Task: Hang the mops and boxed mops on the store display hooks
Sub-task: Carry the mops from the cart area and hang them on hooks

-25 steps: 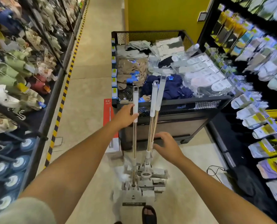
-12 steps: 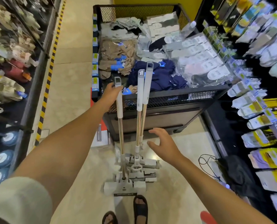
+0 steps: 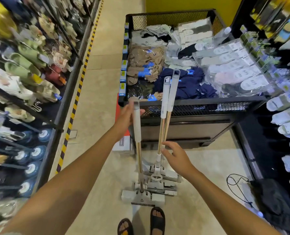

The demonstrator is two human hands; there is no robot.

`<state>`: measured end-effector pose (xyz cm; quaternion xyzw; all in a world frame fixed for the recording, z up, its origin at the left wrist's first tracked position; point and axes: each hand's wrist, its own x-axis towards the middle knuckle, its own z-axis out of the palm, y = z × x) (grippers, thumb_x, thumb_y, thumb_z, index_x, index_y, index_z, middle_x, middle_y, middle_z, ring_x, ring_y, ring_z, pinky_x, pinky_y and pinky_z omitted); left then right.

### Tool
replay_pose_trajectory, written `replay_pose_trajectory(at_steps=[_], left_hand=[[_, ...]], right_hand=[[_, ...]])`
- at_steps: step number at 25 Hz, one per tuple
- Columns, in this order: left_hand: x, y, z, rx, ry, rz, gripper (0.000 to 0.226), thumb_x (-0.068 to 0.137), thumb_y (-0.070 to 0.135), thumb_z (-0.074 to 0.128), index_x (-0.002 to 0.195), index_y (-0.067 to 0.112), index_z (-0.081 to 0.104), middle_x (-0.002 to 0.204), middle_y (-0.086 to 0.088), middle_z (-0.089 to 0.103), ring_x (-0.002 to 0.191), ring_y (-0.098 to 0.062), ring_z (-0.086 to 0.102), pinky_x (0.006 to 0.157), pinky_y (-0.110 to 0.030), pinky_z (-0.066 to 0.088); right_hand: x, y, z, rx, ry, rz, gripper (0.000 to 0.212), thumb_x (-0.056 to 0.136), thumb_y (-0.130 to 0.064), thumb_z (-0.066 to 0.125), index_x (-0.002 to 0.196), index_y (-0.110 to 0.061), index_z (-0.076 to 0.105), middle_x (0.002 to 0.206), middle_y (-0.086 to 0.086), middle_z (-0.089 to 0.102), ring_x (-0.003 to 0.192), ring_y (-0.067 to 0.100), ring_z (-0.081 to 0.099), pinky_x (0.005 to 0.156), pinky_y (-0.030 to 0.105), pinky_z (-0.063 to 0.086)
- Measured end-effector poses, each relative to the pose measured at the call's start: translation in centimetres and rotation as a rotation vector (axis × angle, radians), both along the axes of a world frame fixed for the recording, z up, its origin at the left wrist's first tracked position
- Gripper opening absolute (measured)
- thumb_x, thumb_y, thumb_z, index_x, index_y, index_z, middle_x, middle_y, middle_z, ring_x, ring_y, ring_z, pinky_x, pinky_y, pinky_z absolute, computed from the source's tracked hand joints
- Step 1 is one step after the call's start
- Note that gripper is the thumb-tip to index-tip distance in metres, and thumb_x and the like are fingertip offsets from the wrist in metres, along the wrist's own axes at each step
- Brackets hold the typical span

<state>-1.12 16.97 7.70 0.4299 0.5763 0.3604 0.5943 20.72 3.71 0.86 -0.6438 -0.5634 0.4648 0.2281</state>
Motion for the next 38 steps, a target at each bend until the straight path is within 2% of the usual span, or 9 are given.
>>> replay_pose_trajectory(at_steps=[3, 6, 9, 17, 22, 29, 32, 36, 38], left_hand=[[-0.9, -3.7, -0.3, 0.059, 0.058, -0.073, 0.038, 0.111, 0.041, 0.040, 0.118, 0.013, 0.065, 0.112, -0.007, 0.079, 0.101, -0.014, 0.076, 0.077, -0.025, 0.057], [-1.9, -6.6, -1.2, 0.082, 0.050, -0.080, 0.025, 0.109, 0.027, 0.049, 0.118, 0.016, 0.070, 0.118, -0.009, 0.077, 0.111, -0.019, 0.073, 0.092, -0.034, 0.057], [-2.3, -9.2, -1.0, 0.097, 0.062, -0.016, 0.019, 0.107, 0.017, 0.053, 0.112, 0.012, 0.070, 0.108, -0.004, 0.077, 0.097, -0.008, 0.074, 0.093, -0.028, 0.056], [-3.7, -16.3, 0.8, 0.144, 0.156, 0.102, 0.023, 0.105, 0.006, 0.054, 0.119, -0.007, 0.068, 0.099, -0.002, 0.073, 0.080, 0.008, 0.072, 0.075, -0.011, 0.054], [-7.4, -21.1, 2.0, 0.195, 0.103, 0.207, 0.017, 0.105, 0.009, 0.057, 0.108, 0.010, 0.073, 0.100, -0.002, 0.075, 0.088, 0.000, 0.072, 0.088, -0.021, 0.058], [-12.4, -28.7, 4.3, 0.255, 0.055, 0.372, 0.016, 0.105, 0.015, 0.058, 0.104, 0.016, 0.075, 0.103, -0.008, 0.076, 0.099, -0.018, 0.071, 0.100, -0.039, 0.056], [-14.4, -32.6, 5.1, 0.294, 0.043, 0.421, 0.016, 0.105, 0.016, 0.059, 0.103, 0.017, 0.075, 0.100, -0.005, 0.076, 0.093, -0.011, 0.073, 0.095, -0.032, 0.059], [-17.7, -39.2, 6.8, 0.345, 0.059, 0.495, 0.015, 0.105, 0.017, 0.059, 0.104, 0.012, 0.074, 0.095, 0.000, 0.076, 0.084, -0.004, 0.073, 0.088, -0.025, 0.060], [-19.3, -42.5, 7.6, 0.361, 0.059, 0.531, 0.015, 0.105, 0.019, 0.059, 0.104, 0.014, 0.073, 0.097, 0.000, 0.076, 0.086, -0.006, 0.073, 0.089, -0.026, 0.060]], right_hand=[[-1.5, -0.4, 0.9, -0.020, 0.069, 0.038, 0.036, 0.107, -0.038, 0.051, 0.139, -0.024, 0.059, 0.134, -0.010, 0.057, 0.126, 0.009, 0.054, 0.107, 0.028, 0.043], [-2.9, -0.5, 1.0, -0.044, 0.123, 0.102, 0.038, 0.112, -0.037, 0.039, 0.141, -0.022, 0.058, 0.134, -0.009, 0.058, 0.128, 0.008, 0.052, 0.107, 0.024, 0.037], [-4.7, -0.7, 1.3, -0.050, 0.131, 0.182, 0.046, 0.113, -0.041, 0.031, 0.148, -0.023, 0.054, 0.145, -0.009, 0.056, 0.136, 0.008, 0.049, 0.115, 0.028, 0.036], [-8.7, -2.9, 1.1, -0.023, 0.130, 0.463, 0.038, 0.106, -0.023, 0.058, 0.143, -0.020, 0.054, 0.140, -0.004, 0.060, 0.129, 0.014, 0.056, 0.111, 0.039, 0.047], [-12.1, -5.9, -0.1, -0.016, 0.143, 0.549, 0.025, 0.106, -0.032, 0.057, 0.130, -0.033, 0.061, 0.129, -0.009, 0.068, 0.119, 0.010, 0.065, 0.109, 0.040, 0.052], [-18.1, -10.8, 1.5, 0.024, 0.132, 0.609, 0.025, 0.108, -0.033, 0.052, 0.125, -0.022, 0.067, 0.121, 0.000, 0.072, 0.117, 0.020, 0.065, 0.107, 0.044, 0.050], [-20.4, -13.8, 2.6, 0.073, 0.107, 0.677, 0.030, 0.106, -0.044, 0.050, 0.123, -0.025, 0.067, 0.116, -0.003, 0.073, 0.113, 0.018, 0.067, 0.103, 0.042, 0.052], [-24.0, -19.4, 4.9, 0.068, 0.129, 0.732, 0.025, 0.110, -0.027, 0.050, 0.123, -0.013, 0.065, 0.117, 0.010, 0.071, 0.106, 0.013, 0.064, 0.097, 0.028, 0.048], [-26.0, -21.9, 5.8, 0.073, 0.119, 0.780, 0.024, 0.110, -0.026, 0.049, 0.123, -0.014, 0.065, 0.113, 0.005, 0.071, 0.099, 0.007, 0.062, 0.090, 0.022, 0.047]])
